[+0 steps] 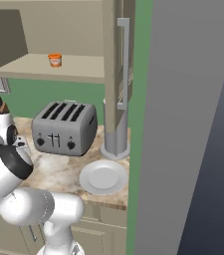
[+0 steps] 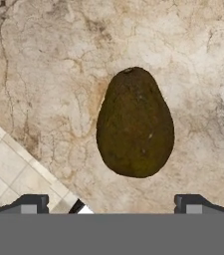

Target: Pick the avocado and bread from the counter and place them on the plate. Then pick the jam from the cabinet and place it next to the plate. Lastly close the cabinet door.

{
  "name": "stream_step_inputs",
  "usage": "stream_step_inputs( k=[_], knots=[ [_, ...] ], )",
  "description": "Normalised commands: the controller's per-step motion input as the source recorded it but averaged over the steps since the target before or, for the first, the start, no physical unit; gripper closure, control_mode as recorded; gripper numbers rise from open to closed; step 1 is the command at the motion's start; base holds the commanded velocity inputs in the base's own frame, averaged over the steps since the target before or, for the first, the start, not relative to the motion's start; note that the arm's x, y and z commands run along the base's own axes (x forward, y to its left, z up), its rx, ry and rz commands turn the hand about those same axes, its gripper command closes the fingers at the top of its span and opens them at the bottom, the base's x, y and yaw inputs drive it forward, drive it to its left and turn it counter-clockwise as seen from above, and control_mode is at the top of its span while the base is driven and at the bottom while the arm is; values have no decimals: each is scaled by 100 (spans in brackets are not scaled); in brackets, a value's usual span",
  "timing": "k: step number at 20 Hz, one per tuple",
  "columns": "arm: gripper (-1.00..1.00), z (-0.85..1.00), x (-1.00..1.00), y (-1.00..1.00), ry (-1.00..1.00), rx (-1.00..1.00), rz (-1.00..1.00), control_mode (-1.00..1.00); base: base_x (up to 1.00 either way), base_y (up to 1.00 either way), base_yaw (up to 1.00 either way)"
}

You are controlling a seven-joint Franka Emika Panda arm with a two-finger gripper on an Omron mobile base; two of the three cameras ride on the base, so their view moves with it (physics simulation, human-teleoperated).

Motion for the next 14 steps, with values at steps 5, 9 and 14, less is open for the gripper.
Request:
stream_step_inputs(
  k=[5, 9, 14],
  knots=[
    [-100, -11, 12, 6, 0, 0, 0, -100, 0, 0, 0],
    [-100, -3, 15, 0, 0, 0, 0, -100, 0, 0, 0],
    [-100, -4, 13, 12, 0, 0, 0, -100, 0, 0, 0]
  ],
)
